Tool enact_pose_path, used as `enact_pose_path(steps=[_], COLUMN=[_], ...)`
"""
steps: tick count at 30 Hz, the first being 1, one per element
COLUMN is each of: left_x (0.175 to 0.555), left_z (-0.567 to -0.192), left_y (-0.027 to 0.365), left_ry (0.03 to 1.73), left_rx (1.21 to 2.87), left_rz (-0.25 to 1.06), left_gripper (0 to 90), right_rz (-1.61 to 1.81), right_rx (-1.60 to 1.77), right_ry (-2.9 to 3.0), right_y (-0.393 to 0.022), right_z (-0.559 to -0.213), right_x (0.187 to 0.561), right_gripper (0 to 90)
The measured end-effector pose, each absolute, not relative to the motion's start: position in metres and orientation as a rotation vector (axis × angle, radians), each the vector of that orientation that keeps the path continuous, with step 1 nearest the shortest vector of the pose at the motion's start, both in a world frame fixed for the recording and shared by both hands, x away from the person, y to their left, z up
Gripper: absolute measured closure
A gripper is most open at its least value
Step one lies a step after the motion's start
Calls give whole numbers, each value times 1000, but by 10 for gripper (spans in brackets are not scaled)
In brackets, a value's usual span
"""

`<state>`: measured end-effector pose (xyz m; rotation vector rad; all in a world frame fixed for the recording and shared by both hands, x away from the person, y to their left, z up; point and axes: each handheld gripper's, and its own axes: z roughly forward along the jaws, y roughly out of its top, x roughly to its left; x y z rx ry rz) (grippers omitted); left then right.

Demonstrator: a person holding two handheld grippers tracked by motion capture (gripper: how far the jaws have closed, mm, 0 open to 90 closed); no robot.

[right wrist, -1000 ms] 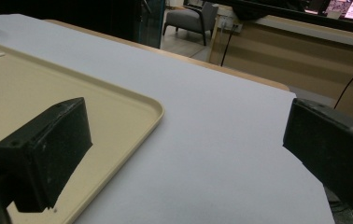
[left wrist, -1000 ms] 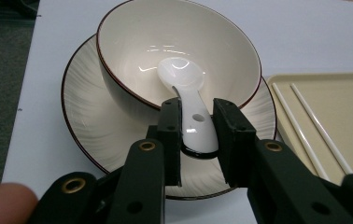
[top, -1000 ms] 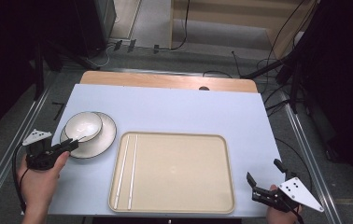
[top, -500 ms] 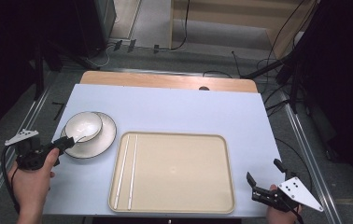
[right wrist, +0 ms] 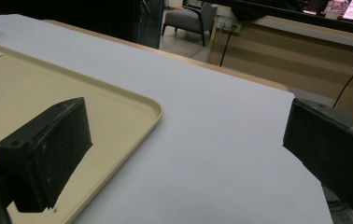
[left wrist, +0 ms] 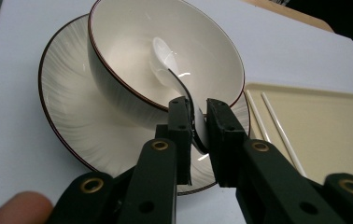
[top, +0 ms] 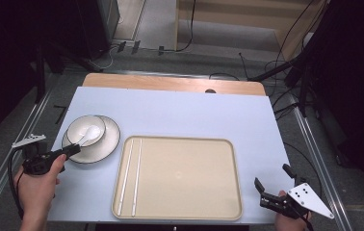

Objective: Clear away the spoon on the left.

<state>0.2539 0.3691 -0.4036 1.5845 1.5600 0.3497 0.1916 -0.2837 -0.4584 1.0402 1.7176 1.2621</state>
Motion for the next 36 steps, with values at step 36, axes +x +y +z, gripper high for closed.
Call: enact_pose_path(steps=[36], left_x=[234], left_z=[-380], left_y=[340], left_ry=[1316], left_rx=[1581], left_rz=[513], left_gripper=[865], right_rz=[1262], right_rx=[1045], right_ry=[1715], right_y=[-284], right_z=[-459], right_x=[192], right_gripper=[14])
